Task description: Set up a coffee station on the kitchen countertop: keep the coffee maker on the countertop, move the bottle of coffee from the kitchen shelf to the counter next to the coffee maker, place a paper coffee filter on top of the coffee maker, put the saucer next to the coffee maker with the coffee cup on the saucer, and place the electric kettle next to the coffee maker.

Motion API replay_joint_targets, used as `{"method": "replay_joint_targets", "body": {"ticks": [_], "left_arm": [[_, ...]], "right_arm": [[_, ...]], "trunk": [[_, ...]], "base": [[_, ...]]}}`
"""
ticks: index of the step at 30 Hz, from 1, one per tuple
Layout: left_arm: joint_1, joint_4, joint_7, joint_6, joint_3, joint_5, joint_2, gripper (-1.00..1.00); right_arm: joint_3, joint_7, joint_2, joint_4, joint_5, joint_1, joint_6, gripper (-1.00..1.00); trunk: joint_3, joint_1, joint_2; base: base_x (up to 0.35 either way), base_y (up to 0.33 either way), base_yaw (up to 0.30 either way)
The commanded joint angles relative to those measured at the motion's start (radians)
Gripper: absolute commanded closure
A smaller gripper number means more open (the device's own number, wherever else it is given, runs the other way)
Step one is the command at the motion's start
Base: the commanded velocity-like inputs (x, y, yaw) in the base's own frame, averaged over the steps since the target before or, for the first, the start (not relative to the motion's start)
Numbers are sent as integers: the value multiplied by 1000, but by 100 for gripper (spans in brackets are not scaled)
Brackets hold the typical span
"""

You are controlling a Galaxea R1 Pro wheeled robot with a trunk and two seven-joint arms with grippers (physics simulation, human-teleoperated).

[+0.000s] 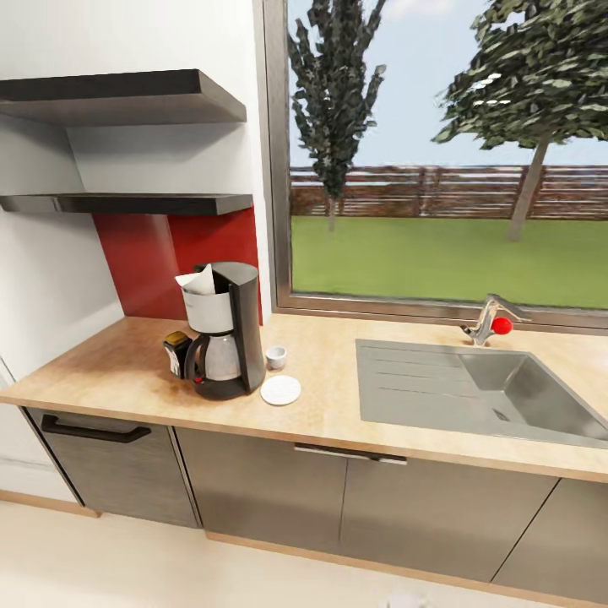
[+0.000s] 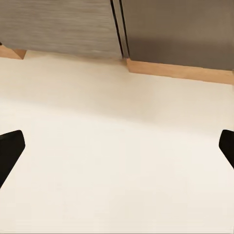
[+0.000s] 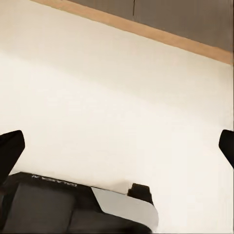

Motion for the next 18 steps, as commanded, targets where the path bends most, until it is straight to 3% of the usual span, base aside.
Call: {"method": "replay_joint_targets", "body": {"ticks": [1,5,9,18], "left_arm": [[-1,12,5,-4,-9,8,1,-100],[-1,28,5,-5,-10,6,-1,-100],[-1,31,5,-5,-10,5,-1,-100],[-1,33,5,-5,-10,7,-1,-100]], "right_arm": [[5,-2,-27,1,-5,21,-20,-100],[1,-6,-74,2,-23,89,-76,-100],[-1,-5,-112,2,-90,146,-154,-100],[-3,-1,-121,-1,-123,165,-175,-100]], "trunk": [[-2,1,-2],[-2,1,-2],[-2,1,-2],[-2,1,-2]], "base": [[0,0,0],[0,0,0],[0,0,0],[0,0,0]]}}
